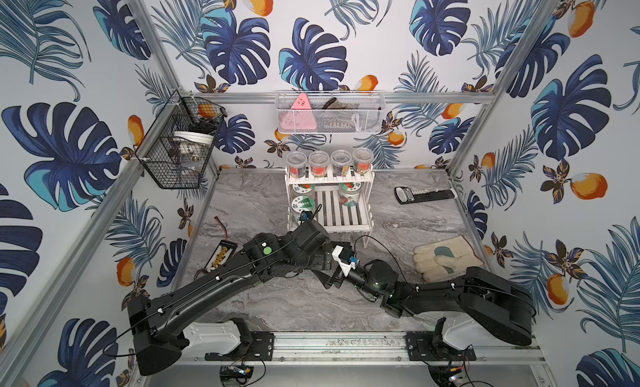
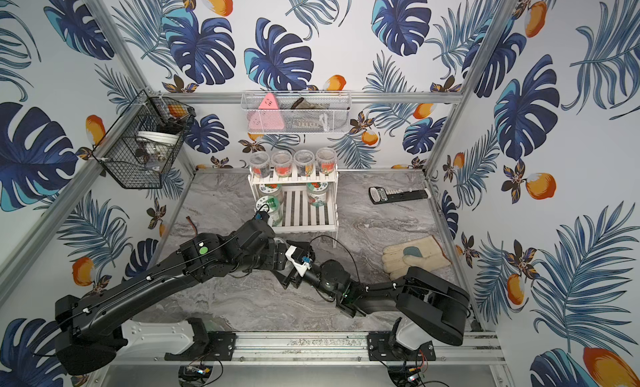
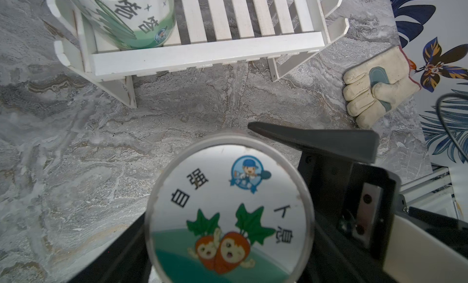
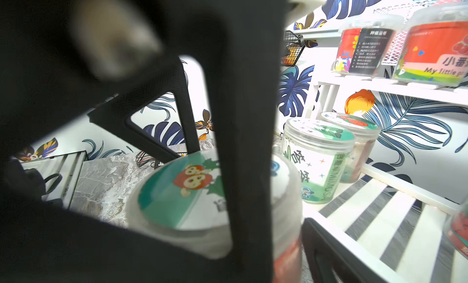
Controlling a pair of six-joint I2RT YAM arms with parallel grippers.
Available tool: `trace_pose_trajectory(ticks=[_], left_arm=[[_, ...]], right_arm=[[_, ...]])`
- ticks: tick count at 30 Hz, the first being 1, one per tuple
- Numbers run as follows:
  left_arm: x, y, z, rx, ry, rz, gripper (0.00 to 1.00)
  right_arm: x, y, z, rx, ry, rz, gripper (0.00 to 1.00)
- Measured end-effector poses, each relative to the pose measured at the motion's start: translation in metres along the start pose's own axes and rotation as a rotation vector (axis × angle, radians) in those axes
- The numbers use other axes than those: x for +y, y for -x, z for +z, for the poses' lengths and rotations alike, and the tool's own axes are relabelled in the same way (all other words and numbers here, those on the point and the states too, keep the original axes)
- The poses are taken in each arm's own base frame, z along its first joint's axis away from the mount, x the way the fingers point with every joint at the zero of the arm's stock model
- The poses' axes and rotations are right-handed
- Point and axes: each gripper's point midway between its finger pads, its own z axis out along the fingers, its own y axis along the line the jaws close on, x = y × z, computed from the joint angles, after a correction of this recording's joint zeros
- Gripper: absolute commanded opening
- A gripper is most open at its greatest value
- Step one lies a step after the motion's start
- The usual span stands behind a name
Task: Place the seed container on the shelf
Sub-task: Pick up the seed jar at the center of the board.
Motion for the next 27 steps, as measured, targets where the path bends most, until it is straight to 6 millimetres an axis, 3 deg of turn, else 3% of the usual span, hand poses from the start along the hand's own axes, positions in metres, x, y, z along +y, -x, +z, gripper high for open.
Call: trace_pose_trajectory(ticks=[6, 14, 18, 23, 27], left_arm=[[0.001, 0.001, -0.003, -0.008, -0.003, -0.003, 0.72], [0.003, 0.001, -0.006, -0.008, 0.0, 0.001, 0.73], [0.002, 0.002, -0.005, -0.013, -0.003, 0.004, 0.78], [-0.006, 0.004, -0.003, -0.015, -0.03, 0.015, 0.95], [-0.017, 0.002, 0.002, 0.008, -0.076, 0.052, 0.99]], right_arm=[[0.001, -0.001, 0.005, -0.002, 0.02, 0.01, 1.0], [0.001, 0.0, 0.008, -0.011, 0.035, 0.014, 0.93], [0.0, 0.001, 0.007, -0.015, 0.039, 0.017, 0.88], [-0.005, 0.001, 0.0, -0.024, 0.015, 0.025, 0.84], [-0.016, -0.004, -0.007, -0.015, -0.039, 0.052, 0.83]])
